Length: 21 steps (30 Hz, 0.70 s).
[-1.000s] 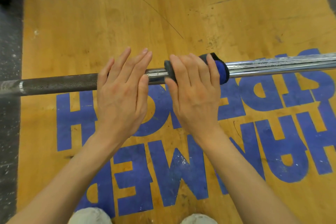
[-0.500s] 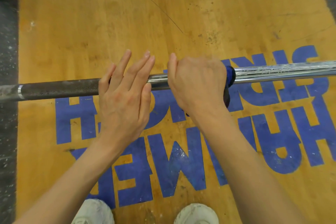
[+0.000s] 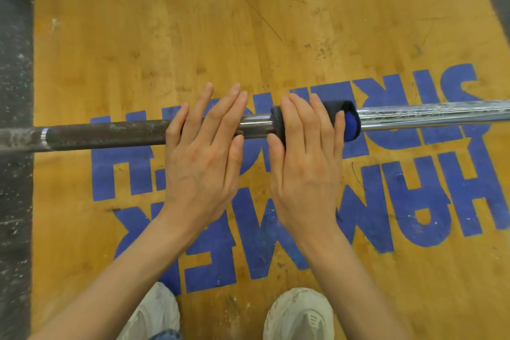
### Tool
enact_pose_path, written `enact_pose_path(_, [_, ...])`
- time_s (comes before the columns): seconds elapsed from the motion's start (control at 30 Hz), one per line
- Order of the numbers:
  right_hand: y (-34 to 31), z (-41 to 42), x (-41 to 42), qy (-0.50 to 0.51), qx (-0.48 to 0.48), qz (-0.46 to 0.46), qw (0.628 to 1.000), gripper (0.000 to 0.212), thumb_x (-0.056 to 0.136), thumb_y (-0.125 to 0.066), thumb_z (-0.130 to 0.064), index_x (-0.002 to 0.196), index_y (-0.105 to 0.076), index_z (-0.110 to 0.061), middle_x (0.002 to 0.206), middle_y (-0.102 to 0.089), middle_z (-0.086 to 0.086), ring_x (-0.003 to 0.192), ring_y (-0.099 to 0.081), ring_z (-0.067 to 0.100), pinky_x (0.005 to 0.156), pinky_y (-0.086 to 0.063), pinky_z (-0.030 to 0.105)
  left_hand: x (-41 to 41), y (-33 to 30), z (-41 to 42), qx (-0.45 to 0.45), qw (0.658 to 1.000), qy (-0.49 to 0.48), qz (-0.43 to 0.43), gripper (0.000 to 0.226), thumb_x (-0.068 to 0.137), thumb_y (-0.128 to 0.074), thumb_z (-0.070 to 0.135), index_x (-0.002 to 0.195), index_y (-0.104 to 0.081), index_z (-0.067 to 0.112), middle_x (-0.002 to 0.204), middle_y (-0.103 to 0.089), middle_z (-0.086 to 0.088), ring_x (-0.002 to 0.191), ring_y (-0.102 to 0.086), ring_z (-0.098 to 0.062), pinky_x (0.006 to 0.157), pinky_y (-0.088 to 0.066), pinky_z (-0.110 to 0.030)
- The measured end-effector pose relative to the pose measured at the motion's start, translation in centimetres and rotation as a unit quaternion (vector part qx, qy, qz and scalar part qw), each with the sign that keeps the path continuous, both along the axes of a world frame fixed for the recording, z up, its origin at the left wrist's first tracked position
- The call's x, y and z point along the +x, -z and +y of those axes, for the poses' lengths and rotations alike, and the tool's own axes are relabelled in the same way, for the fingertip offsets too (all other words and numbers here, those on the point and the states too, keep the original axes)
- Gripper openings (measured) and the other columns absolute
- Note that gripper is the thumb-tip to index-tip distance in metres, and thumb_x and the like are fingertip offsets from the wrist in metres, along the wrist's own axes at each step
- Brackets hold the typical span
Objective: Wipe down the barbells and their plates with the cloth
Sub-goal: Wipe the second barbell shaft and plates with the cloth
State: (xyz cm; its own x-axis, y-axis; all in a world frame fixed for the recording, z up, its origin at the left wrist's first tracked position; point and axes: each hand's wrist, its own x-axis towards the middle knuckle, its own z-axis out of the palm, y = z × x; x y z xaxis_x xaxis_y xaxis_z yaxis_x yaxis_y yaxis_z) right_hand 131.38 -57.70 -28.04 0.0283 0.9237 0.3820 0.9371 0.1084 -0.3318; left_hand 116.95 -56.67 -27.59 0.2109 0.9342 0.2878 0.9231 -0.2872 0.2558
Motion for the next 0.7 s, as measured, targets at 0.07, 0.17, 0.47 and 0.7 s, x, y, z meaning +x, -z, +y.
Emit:
enact_pose_path(0.07, [-0.6, 2.5, 0.1, 0.022, 0.003, -0.027, 0.999, 0.045, 0.109, -0.034, -0.034, 0.093, -0.069, -0.011, 0.089, -0.069, 0.006, 0.093, -0.063, 0.03, 0.106, -0.036, 0.04, -0.1, 0.0, -0.4, -0.001, 1.0, 0.006, -0.006, 0.05, 0.105, -0.029, 0.021, 0.154, -0.039, 0.016, 0.16, -0.037, 0.005, 0.153, -0.023, -0.021, 0.121, -0.013, -0.037])
enact_pose_path(0.17, [-1.2, 2.8, 0.3, 0.042, -0.001, -0.05, 0.998, 0.043, 0.108, -0.037, -0.033, 0.082, -0.065, -0.012, 0.077, -0.063, 0.005, 0.081, -0.059, 0.03, 0.098, -0.039, 0.041, -0.2, -0.1, -1.0, -0.005, 1.0, 0.01, -0.008, 0.05, 0.106, -0.029, 0.022, 0.154, -0.038, 0.015, 0.16, -0.037, 0.004, 0.153, -0.022, -0.022, 0.122, -0.013, -0.038])
enact_pose_path(0.47, [-1.9, 2.1, 0.7, 0.04, -0.053, -0.095, 0.993, 0.05, 0.107, -0.021, -0.031, 0.072, -0.052, -0.015, 0.067, -0.058, 0.006, 0.067, -0.04, 0.031, 0.075, -0.029, 0.039, -0.1, -0.2, -3.3, -0.016, 1.0, 0.02, -0.002, 0.051, 0.106, -0.03, 0.025, 0.155, -0.038, 0.013, 0.161, -0.035, 0.002, 0.152, -0.022, -0.025, 0.122, -0.011, -0.04])
enact_pose_path(0.7, [-1.1, -4.1, 0.4, 0.033, -0.067, -0.038, 0.997, 0.046, 0.108, -0.029, -0.031, 0.13, -0.062, -0.009, 0.131, -0.064, 0.008, 0.13, -0.053, 0.03, 0.123, -0.019, 0.045, 0.3, -1.5, -4.1, -0.043, 0.997, 0.063, -0.027, 0.053, 0.107, -0.027, 0.026, 0.156, -0.032, 0.005, 0.164, -0.028, -0.006, 0.154, -0.017, -0.028, 0.126, -0.007, -0.044])
